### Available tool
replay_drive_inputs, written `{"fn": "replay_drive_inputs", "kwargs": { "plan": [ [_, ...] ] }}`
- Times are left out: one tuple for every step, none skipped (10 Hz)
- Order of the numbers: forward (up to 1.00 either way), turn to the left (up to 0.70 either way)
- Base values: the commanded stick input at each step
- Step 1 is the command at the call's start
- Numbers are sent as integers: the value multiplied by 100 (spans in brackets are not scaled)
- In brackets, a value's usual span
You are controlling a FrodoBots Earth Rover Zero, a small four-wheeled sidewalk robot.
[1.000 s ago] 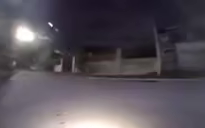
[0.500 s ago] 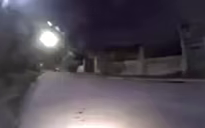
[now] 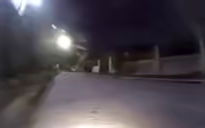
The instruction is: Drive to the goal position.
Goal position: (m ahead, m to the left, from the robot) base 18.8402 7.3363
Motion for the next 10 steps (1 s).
{"fn": "replay_drive_inputs", "kwargs": {
  "plan": [
    [0,0],
    [0,0],
    [0,0],
    [0,0],
    [8,0],
    [55,0],
    [70,0],
    [70,0],
    [70,0],
    [70,0]
  ]
}}
